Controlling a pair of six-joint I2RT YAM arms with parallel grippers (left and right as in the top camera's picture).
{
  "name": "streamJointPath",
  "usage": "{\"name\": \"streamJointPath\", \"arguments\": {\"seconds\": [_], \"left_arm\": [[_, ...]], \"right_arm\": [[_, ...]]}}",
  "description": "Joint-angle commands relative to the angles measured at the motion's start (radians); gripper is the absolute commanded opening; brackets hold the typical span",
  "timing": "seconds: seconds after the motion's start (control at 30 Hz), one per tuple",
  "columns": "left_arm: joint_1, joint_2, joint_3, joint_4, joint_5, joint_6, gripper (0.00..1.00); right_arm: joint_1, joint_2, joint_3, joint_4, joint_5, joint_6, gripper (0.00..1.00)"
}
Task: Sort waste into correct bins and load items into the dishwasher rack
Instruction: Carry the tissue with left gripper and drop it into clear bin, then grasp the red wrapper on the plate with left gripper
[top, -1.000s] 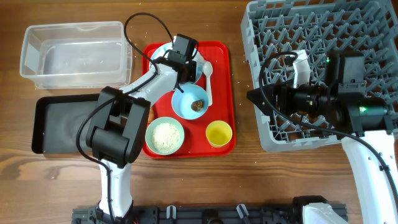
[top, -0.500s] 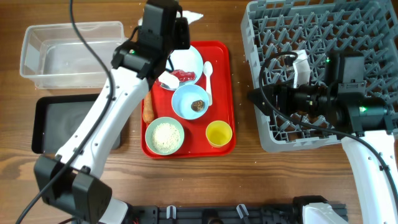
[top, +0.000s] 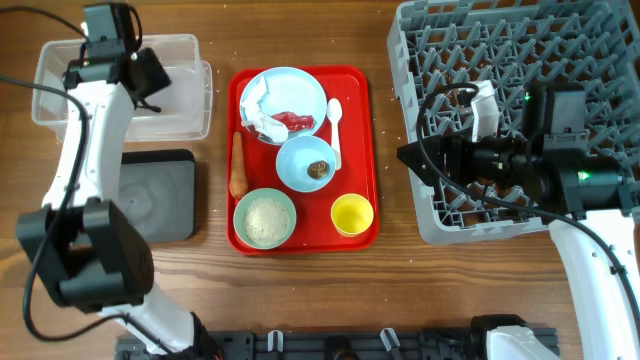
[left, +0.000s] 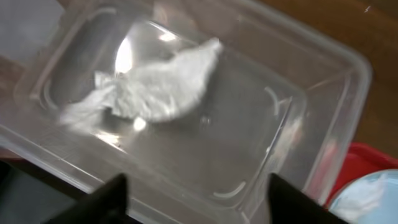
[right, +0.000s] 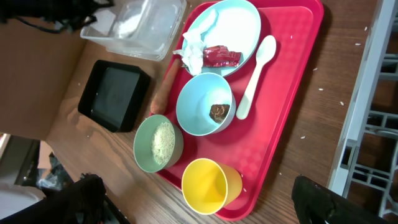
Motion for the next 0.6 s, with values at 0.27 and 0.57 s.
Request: {"name": "streamJointPath", "arguments": {"seconds": [0.27,0.57], "left_arm": [[-0.135,-0.091,0.04,-0.017,0.314,0.035,1.0],[-0.352,0.164,0.04,-0.024,0.272,0.033,1.0]], "right_arm": [[0.003,0.001,0.019,-0.002,0.006,-0.02,1.0],[0.003,0.001,0.019,-0.042,0.049,-0.02,1.0]]}}
